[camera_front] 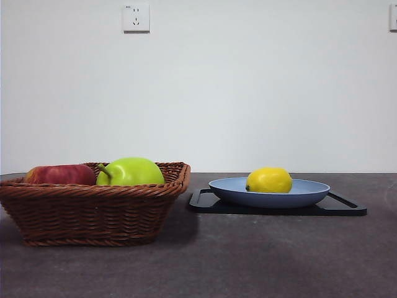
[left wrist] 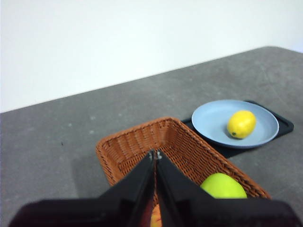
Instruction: Take the lemon from the basket,put the lemon in the plate,hand out the plate
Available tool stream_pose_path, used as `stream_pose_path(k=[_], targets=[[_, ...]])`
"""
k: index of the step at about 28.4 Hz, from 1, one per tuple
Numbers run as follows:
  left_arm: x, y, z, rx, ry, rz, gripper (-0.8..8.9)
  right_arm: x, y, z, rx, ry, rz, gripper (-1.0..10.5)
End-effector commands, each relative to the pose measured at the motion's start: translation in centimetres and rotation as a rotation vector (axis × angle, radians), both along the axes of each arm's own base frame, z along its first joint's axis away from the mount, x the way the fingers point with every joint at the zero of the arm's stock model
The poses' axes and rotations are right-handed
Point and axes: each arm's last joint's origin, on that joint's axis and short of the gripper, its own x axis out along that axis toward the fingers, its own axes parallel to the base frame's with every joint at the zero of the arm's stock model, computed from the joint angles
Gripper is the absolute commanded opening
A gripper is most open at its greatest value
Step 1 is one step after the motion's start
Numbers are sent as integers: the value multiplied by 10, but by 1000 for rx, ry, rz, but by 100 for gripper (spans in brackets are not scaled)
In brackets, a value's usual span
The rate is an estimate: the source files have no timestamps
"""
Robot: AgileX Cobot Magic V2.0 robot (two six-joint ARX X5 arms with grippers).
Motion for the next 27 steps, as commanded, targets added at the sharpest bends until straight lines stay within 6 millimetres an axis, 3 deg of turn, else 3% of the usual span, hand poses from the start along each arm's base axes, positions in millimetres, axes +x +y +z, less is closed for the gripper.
stream_pose_path(k=[1,12,18,21,27], targets=[[0,0,2,-13,-4,-3,8,0,0,2,23,-7,-2,3],[0,0,1,-12,-2,-6,8,0,0,2,23,-7,-4,3],[-17,18,-1,13,-43,78,8,0,0,2,22,-7,-4,3],[-19,29,-8,-1,-74,215,8,0,0,2,23,-7,-4,3],[-6,42,-42,-6,-96,445,8,0,0,2,23,-7,-4,3]])
